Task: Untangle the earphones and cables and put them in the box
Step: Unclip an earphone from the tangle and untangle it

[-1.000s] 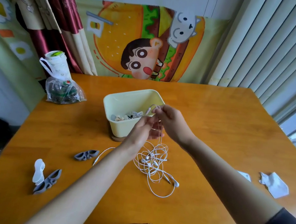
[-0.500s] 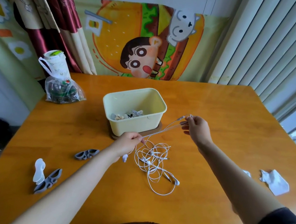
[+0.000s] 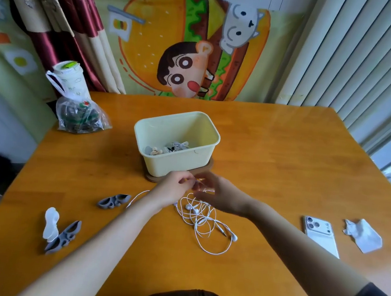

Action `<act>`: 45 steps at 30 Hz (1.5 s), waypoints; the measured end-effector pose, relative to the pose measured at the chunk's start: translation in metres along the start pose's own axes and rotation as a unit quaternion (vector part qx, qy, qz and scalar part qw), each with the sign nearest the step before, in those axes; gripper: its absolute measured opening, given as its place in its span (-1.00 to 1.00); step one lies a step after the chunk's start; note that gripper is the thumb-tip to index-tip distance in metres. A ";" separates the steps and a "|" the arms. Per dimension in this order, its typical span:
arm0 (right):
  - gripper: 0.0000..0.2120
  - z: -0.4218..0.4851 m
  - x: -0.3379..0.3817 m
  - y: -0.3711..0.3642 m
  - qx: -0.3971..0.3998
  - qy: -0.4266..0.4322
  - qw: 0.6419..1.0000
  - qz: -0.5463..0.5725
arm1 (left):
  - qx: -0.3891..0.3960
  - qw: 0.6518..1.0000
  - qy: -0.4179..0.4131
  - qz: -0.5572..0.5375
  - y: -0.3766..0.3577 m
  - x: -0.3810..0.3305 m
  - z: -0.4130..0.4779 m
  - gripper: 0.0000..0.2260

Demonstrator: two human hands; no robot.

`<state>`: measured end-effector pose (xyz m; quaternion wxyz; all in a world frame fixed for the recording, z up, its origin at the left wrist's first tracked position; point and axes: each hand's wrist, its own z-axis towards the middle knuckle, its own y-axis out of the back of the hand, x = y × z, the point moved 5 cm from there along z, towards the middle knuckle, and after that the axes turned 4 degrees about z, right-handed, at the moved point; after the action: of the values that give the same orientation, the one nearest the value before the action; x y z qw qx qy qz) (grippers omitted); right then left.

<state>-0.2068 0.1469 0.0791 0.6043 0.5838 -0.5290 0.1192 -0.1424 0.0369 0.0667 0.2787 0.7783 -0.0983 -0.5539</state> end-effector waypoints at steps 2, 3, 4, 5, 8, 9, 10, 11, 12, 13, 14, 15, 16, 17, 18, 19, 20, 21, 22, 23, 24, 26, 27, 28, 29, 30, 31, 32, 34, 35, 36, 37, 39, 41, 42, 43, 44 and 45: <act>-0.74 0.002 0.001 -0.007 0.029 -0.009 0.999 0.015 | -0.028 0.999 0.004 -0.024 0.009 -0.001 0.001 -0.79; -0.80 0.003 -0.002 -0.006 0.031 -0.016 0.999 0.007 | -0.044 0.998 0.015 -0.040 0.015 0.002 0.002 -0.78; -0.80 0.003 -0.007 -0.002 0.025 -0.026 0.999 -0.002 | -0.062 0.996 0.033 -0.060 0.022 0.007 0.003 -0.78; -0.77 0.003 -0.016 0.003 0.017 -0.040 0.999 -0.006 | -0.080 0.991 0.057 -0.088 0.029 0.015 0.005 -0.77; -0.73 -0.001 -0.046 0.026 -0.032 -0.087 0.996 0.004 | -0.128 0.971 0.111 -0.168 0.048 0.040 0.008 -0.76; -0.73 -0.003 -0.058 0.035 -0.056 -0.108 0.993 0.001 | -0.137 0.968 0.119 -0.174 0.051 0.047 0.009 -0.77; -0.72 -0.004 -0.069 0.043 -0.085 -0.129 0.988 -0.004 | -0.141 0.968 0.124 -0.169 0.053 0.052 0.010 -0.77; -0.72 -0.006 -0.079 0.052 -0.118 -0.151 0.981 -0.007 | -0.139 0.969 0.128 -0.161 0.053 0.057 0.011 -0.78; -0.73 -0.007 -0.086 0.060 -0.151 -0.170 0.974 -0.007 | -0.135 0.971 0.130 -0.152 0.051 0.060 0.012 -0.79; -0.74 -0.008 -0.090 0.066 -0.179 -0.183 0.967 -0.005 | -0.133 0.971 0.131 -0.147 0.048 0.061 0.012 -0.81; -0.74 -0.008 -0.091 0.070 -0.198 -0.188 0.962 -0.004 | -0.133 0.972 0.129 -0.144 0.045 0.059 0.012 -0.83; -0.75 -0.007 -0.089 0.072 -0.211 -0.186 0.960 -0.005 | -0.133 0.973 0.123 -0.141 0.042 0.055 0.012 -0.84; -0.75 -0.006 -0.083 0.072 -0.217 -0.178 0.960 -0.012 | -0.129 0.976 0.113 -0.134 0.040 0.049 0.012 -0.79; -0.75 -0.004 -0.075 0.072 -0.220 -0.165 0.961 -0.031 | -0.115 0.981 0.099 -0.124 0.036 0.042 0.013 -0.73; -0.75 -0.003 -0.066 0.070 -0.218 -0.150 0.963 -0.058 | -0.093 0.986 0.080 -0.112 0.031 0.032 0.013 -0.69; -0.75 -0.001 -0.054 0.066 -0.211 -0.131 0.965 -0.084 | -0.069 0.991 0.057 -0.098 0.026 0.021 0.013 -0.68; -0.76 0.002 -0.043 0.061 -0.197 -0.109 0.969 -0.099 | -0.045 0.995 0.033 -0.086 0.020 0.008 0.013 -0.68; -0.78 0.004 -0.032 0.055 -0.180 -0.084 0.975 -0.102 | -0.024 0.997 0.012 -0.076 0.013 -0.003 0.012 -0.69; -0.79 0.007 -0.021 0.050 -0.161 -0.062 0.980 -0.099 | -0.003 0.997 -0.006 -0.072 0.007 -0.013 0.012 -0.70; -0.79 0.008 -0.012 0.044 -0.145 -0.042 0.984 -0.094 | 0.016 0.997 -0.019 -0.067 0.000 -0.021 0.011 -0.71; -0.77 0.010 -0.005 0.040 -0.134 -0.025 0.986 -0.092 | 0.030 0.998 -0.028 -0.057 -0.005 -0.026 0.011 -0.73; -0.74 0.010 0.006 0.038 -0.129 -0.003 0.988 -0.089 | 0.043 0.998 -0.047 -0.027 -0.011 -0.030 0.011 -0.80; -0.74 0.010 0.009 0.039 -0.128 0.002 0.988 -0.084 | 0.041 0.998 -0.054 -0.020 -0.013 -0.030 0.012 -0.84; -0.75 0.009 0.009 0.039 -0.124 0.004 0.989 -0.080 | 0.033 0.998 -0.054 -0.018 -0.012 -0.029 0.012 -0.86; -0.76 0.008 0.010 0.040 -0.119 0.004 0.990 -0.079 | 0.019 0.999 -0.048 -0.015 -0.011 -0.027 0.013 -0.86; -0.77 0.007 0.009 0.040 -0.115 0.001 0.990 -0.078 | -0.001 0.999 -0.040 -0.014 -0.009 -0.024 0.013 -0.84; -0.78 0.006 0.008 0.041 -0.115 -0.003 0.990 -0.076 | -0.020 0.999 -0.034 -0.014 -0.006 -0.021 0.013 -0.81; -0.77 0.005 0.005 0.041 -0.115 -0.008 0.990 -0.075 | -0.035 0.999 -0.035 -0.020 -0.004 -0.021 0.011 -0.79; -0.74 0.005 -0.001 0.039 -0.105 -0.025 0.991 -0.075 | -0.037 0.997 -0.061 -0.029 -0.001 -0.024 0.007 -0.75; -0.73 0.005 -0.003 0.038 -0.095 -0.034 0.992 -0.079 | -0.027 0.996 -0.077 -0.027 -0.002 -0.026 0.005 -0.71; -0.73 0.005 -0.005 0.035 -0.084 -0.041 0.992 -0.082 | -0.010 0.996 -0.088 -0.022 -0.004 -0.027 0.004 -0.64; -0.73 0.005 -0.005 0.032 -0.076 -0.044 0.992 -0.087 | 0.008 0.995 -0.094 -0.014 -0.007 -0.028 0.004 -0.60; -0.77 0.004 0.000 0.027 -0.058 -0.033 0.993 -0.096 | 0.032 0.994 -0.101 0.016 -0.013 -0.025 0.006 -0.64; -0.79 0.003 0.007 0.024 -0.044 -0.010 0.995 -0.093 | 0.031 0.994 -0.097 0.051 -0.015 -0.021 0.007 -0.83; -0.79 0.002 0.008 0.024 -0.042 -0.002 0.995 -0.092 | 0.023 0.994 -0.093 0.061 -0.015 -0.020 0.006 -0.92; -0.79 0.001 0.008 0.025 -0.043 0.002 0.995 -0.087 | 0.013 0.993 -0.094 0.067 -0.013 -0.019 0.006 -0.92; -0.79 0.001 0.007 0.026 -0.043 0.003 0.996 -0.075 | 0.003 0.993 -0.094 0.074 -0.011 -0.018 0.005 -0.87; -0.81 0.000 0.004 0.027 -0.042 0.002 0.997 -0.060 | -0.009 0.992 -0.094 0.081 -0.008 -0.016 0.005 -0.81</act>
<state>-0.2261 0.1525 0.0978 0.6355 0.5880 -0.4966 0.0614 -0.1545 0.0491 0.0744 0.3191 0.7099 -0.1813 -0.6011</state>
